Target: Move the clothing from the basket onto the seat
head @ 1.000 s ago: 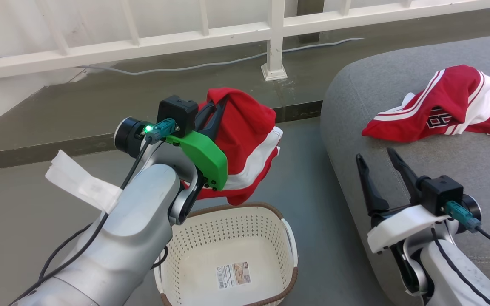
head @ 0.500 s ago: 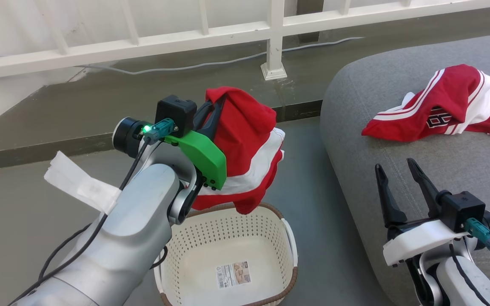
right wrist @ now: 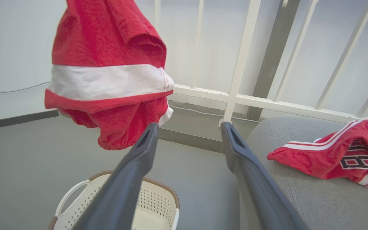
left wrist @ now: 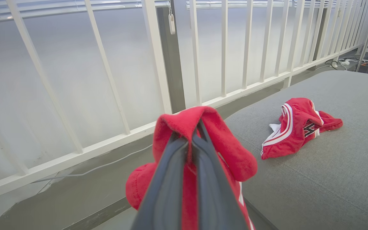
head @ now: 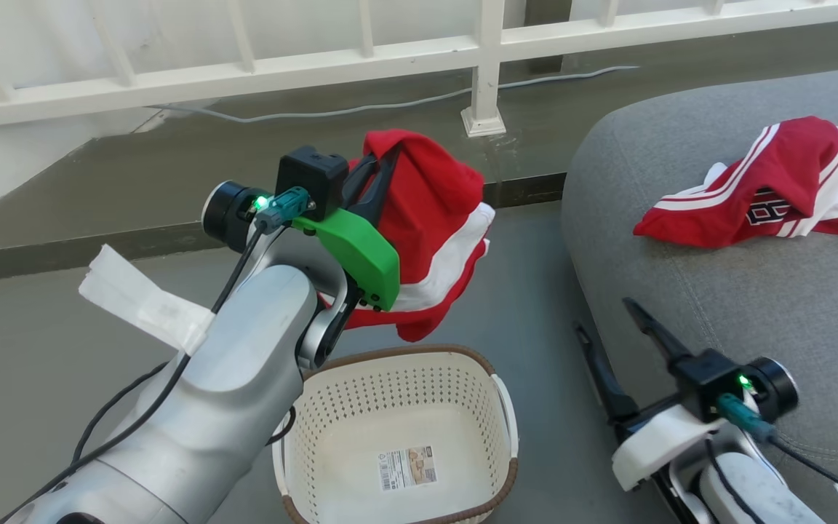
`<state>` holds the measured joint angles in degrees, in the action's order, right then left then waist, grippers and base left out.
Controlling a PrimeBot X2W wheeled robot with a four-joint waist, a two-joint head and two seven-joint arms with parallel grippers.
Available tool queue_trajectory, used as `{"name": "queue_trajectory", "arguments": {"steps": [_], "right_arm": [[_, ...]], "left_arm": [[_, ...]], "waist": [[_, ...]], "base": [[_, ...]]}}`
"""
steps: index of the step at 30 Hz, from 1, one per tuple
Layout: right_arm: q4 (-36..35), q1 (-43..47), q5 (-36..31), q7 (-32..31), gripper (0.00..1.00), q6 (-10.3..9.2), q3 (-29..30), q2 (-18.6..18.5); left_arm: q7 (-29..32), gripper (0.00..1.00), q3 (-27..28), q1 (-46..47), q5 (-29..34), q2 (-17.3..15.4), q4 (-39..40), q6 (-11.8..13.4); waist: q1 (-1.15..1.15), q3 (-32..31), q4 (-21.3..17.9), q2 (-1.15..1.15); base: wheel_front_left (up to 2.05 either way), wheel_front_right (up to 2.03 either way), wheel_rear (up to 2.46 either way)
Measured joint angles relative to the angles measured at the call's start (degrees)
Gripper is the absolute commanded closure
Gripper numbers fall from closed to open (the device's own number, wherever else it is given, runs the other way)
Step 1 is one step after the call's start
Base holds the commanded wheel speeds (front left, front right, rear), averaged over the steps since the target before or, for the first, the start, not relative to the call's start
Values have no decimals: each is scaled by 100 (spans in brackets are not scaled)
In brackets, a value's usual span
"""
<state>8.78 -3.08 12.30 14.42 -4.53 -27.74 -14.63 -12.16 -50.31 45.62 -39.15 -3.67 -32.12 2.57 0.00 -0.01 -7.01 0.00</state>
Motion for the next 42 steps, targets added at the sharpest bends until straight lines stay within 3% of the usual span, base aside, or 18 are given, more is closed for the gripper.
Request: {"name": "queue_trajectory", "arguments": {"steps": [9,14,28,42], "right_arm": [[712,-929,-1090,0,0,281,-895,-20],[1138,-1265,-1646,1,0,303,-1268,-3],[2082,-2119,-2304,16,0,283,-1803,500],[2301,-2667,-2498,16,0,-19,-1891,815]], "left_arm": [[10,100,-98,180,9,82,126,-1],[52,100,-193,200,9,100,167,-11],[111,100,-301,310,9,114,315,-11],[159,100,-380,350,8,129,449,-9]], "waist": [[0,52,181,0],[0,64,278,0],[1,120,436,0],[1,233,517,0]], "base": [[0,0,0],[0,0,0],[0,0,0],[0,0,0]]}}
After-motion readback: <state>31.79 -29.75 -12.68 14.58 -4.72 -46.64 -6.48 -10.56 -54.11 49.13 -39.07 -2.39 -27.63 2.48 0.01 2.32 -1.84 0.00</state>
